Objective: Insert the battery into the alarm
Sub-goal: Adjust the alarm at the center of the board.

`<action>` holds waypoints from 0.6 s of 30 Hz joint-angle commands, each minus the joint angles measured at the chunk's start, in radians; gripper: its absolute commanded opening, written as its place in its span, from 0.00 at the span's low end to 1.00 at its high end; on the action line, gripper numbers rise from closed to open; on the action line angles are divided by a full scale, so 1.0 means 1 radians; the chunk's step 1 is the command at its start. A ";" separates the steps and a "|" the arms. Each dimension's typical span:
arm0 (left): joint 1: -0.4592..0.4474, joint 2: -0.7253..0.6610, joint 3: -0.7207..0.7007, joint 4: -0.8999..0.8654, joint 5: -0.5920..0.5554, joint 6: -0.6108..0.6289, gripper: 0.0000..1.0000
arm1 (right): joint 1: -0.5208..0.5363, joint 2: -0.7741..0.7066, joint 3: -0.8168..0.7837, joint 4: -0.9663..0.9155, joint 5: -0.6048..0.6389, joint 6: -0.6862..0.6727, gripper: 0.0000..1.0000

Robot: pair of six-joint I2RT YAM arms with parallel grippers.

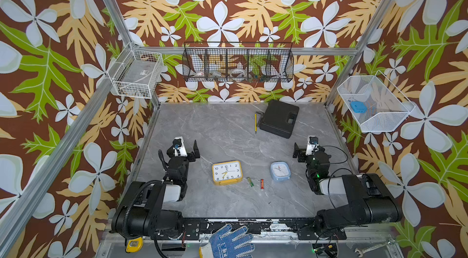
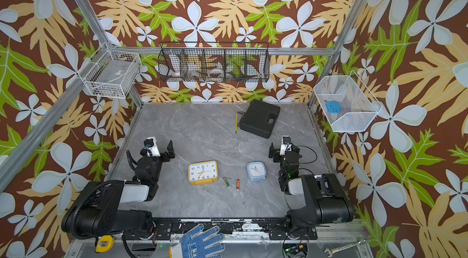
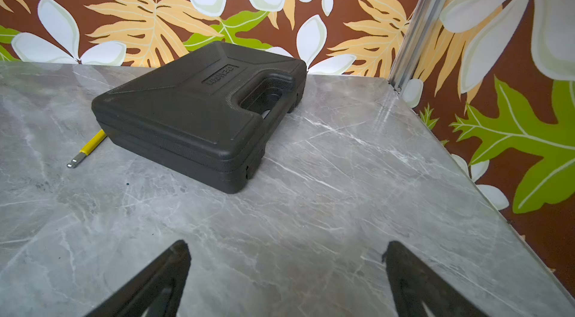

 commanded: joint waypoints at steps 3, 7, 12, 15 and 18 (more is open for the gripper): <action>0.002 -0.002 -0.001 0.027 0.004 0.008 1.00 | 0.000 -0.002 0.007 0.025 0.000 -0.002 1.00; 0.002 -0.002 -0.001 0.026 0.004 0.008 1.00 | -0.001 -0.002 0.006 0.025 -0.001 -0.003 1.00; 0.002 -0.002 0.001 0.021 0.004 0.006 1.00 | -0.001 -0.002 0.007 0.025 -0.001 -0.003 1.00; 0.002 -0.002 0.001 0.023 0.003 0.006 1.00 | -0.001 -0.002 0.006 0.024 -0.001 -0.003 1.00; 0.002 -0.002 0.002 0.021 0.003 0.006 1.00 | -0.001 -0.001 0.008 0.025 -0.002 -0.003 1.00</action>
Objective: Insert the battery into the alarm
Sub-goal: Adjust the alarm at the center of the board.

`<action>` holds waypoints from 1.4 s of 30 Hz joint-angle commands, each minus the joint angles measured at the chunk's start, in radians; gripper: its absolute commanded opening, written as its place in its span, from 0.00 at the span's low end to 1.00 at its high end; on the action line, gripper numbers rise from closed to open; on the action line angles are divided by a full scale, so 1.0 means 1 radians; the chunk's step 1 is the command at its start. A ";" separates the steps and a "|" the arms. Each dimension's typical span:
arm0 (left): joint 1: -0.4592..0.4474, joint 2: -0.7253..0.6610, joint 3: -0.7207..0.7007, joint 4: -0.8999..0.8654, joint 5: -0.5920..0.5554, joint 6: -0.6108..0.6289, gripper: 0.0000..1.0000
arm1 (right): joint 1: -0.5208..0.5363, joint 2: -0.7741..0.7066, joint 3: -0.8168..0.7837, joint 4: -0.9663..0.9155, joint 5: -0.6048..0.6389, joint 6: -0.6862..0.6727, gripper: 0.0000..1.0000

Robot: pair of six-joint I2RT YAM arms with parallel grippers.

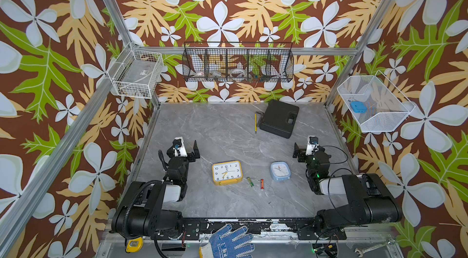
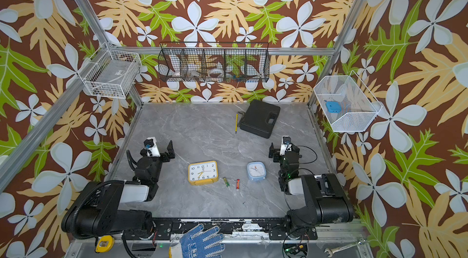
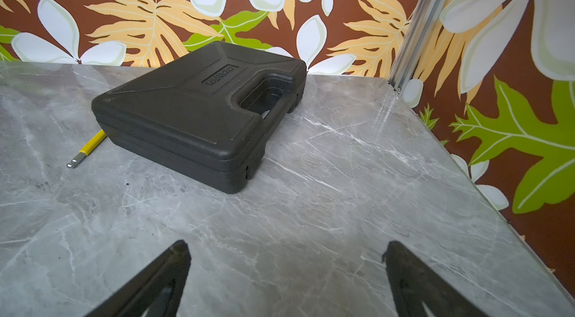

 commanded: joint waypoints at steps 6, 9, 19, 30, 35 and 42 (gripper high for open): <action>0.001 -0.002 0.006 0.017 0.007 0.006 1.00 | -0.001 -0.002 0.007 0.023 -0.002 -0.002 0.99; 0.003 -0.002 0.005 0.017 0.007 0.006 1.00 | -0.001 -0.001 0.008 0.021 -0.003 -0.004 1.00; 0.000 -0.093 0.022 -0.083 0.052 0.029 1.00 | 0.058 -0.211 0.096 -0.257 -0.070 -0.108 0.99; -0.086 -0.308 0.326 -0.852 0.264 -0.369 0.96 | 0.698 -0.141 0.325 -0.680 -0.103 -0.779 0.99; -0.105 -0.215 0.324 -0.887 0.349 -0.560 0.89 | 0.861 -0.098 0.347 -0.741 -0.144 -0.884 1.00; -0.117 -0.092 0.342 -0.855 0.426 -0.612 0.88 | 0.910 0.024 0.391 -0.741 -0.205 -0.936 0.99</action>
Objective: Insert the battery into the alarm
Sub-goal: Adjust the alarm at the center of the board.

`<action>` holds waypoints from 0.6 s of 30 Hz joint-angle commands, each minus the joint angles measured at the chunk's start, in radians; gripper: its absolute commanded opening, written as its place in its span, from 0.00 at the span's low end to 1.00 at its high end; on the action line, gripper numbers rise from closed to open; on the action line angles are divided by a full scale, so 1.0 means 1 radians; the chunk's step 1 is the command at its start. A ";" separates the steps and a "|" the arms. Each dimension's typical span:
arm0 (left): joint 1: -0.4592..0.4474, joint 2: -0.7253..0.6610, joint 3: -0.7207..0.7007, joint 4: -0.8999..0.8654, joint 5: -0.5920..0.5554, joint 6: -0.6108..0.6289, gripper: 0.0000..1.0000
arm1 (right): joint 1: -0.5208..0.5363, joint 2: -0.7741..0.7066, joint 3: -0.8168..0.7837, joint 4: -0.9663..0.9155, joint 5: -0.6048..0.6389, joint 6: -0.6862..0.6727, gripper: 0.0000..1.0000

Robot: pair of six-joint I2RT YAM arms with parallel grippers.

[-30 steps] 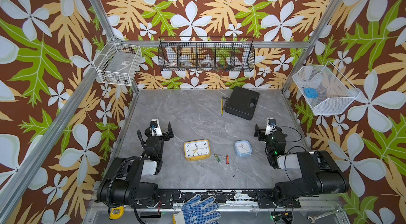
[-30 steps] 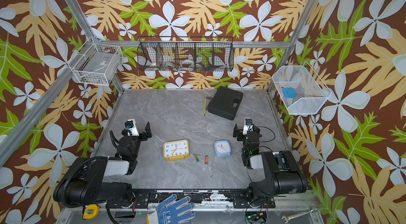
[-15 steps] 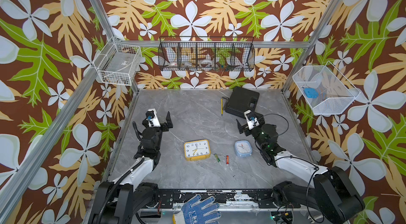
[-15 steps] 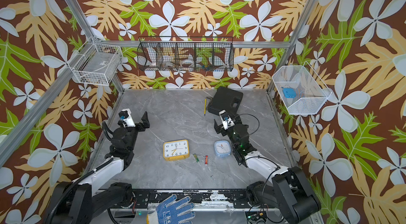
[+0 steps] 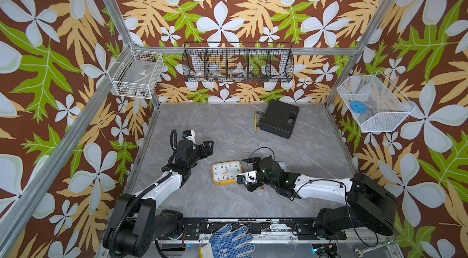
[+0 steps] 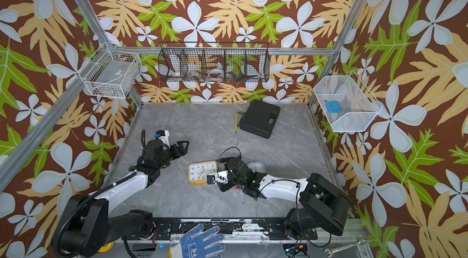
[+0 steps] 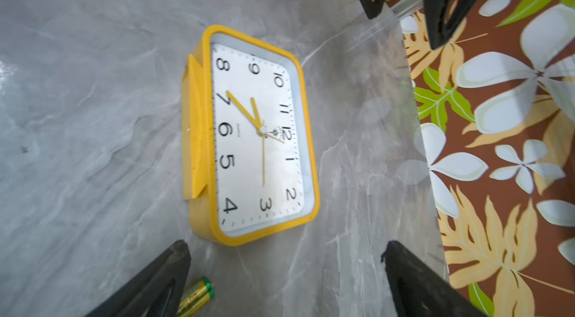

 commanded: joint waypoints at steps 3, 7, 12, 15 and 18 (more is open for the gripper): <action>-0.011 0.058 0.031 0.002 0.064 -0.040 0.88 | 0.031 0.083 0.049 -0.004 -0.044 -0.067 1.00; -0.012 0.083 0.032 0.008 0.092 -0.027 0.89 | 0.033 0.155 0.100 0.009 -0.026 -0.040 0.99; -0.014 0.090 -0.006 0.079 0.128 -0.012 0.91 | 0.031 0.213 0.133 0.075 0.120 0.008 1.00; -0.014 0.112 -0.018 0.130 0.139 -0.038 0.92 | 0.030 0.228 0.146 0.070 0.170 0.000 1.00; -0.013 0.152 -0.016 0.186 0.179 -0.073 0.92 | 0.001 0.225 0.151 0.065 0.192 0.027 1.00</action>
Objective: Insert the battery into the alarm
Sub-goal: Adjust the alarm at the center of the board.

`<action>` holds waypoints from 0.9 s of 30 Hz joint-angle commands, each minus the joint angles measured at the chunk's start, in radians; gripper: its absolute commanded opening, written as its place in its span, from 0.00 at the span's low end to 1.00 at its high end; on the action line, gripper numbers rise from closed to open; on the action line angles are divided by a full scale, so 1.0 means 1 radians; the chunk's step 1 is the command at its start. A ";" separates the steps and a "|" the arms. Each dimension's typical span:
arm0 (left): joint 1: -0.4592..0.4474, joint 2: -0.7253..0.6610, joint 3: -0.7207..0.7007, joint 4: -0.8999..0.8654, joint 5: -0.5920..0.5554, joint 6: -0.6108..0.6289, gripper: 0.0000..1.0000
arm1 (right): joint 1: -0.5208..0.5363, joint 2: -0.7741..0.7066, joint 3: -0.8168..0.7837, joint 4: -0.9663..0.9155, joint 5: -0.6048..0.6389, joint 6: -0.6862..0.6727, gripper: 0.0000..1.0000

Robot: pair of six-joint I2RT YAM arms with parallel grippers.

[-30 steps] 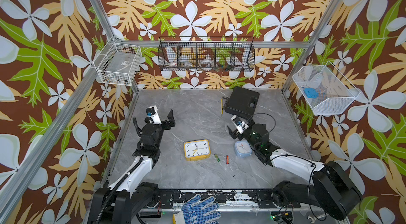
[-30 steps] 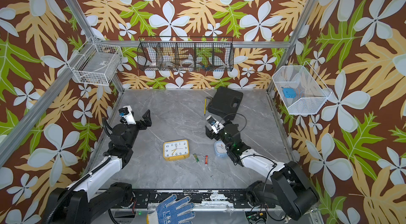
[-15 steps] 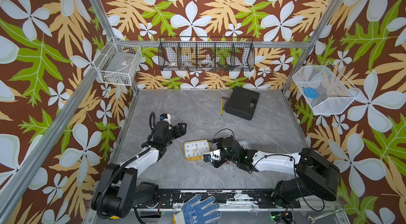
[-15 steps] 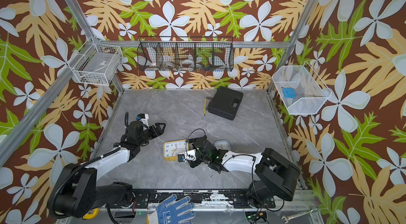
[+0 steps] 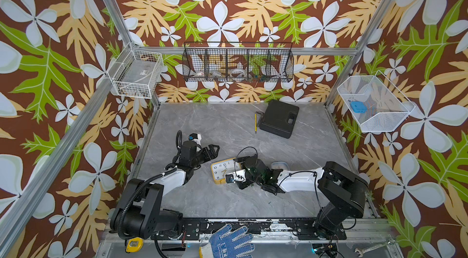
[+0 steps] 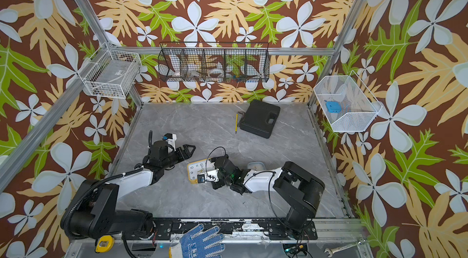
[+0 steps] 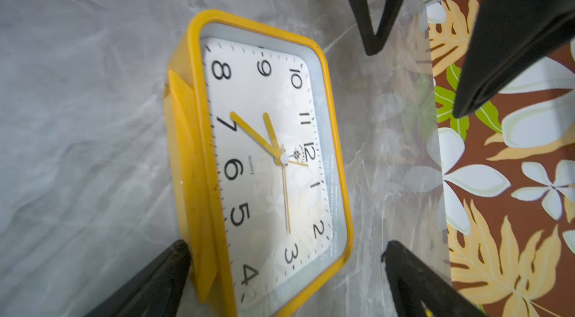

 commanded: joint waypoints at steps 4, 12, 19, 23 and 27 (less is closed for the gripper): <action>-0.001 0.054 0.011 0.096 0.077 -0.040 0.93 | -0.077 -0.002 0.044 -0.017 0.043 0.118 1.00; -0.001 0.032 -0.036 0.127 0.087 -0.102 1.00 | -0.103 0.151 0.219 -0.065 0.121 0.237 0.99; -0.001 0.001 -0.097 0.185 0.100 -0.179 1.00 | -0.133 0.270 0.403 -0.137 0.135 0.365 0.99; -0.007 -0.009 -0.113 0.228 0.117 -0.228 1.00 | -0.151 0.309 0.490 -0.205 0.128 0.430 0.99; -0.022 0.002 -0.107 0.249 0.125 -0.254 0.97 | -0.172 0.325 0.538 -0.290 0.134 0.440 0.99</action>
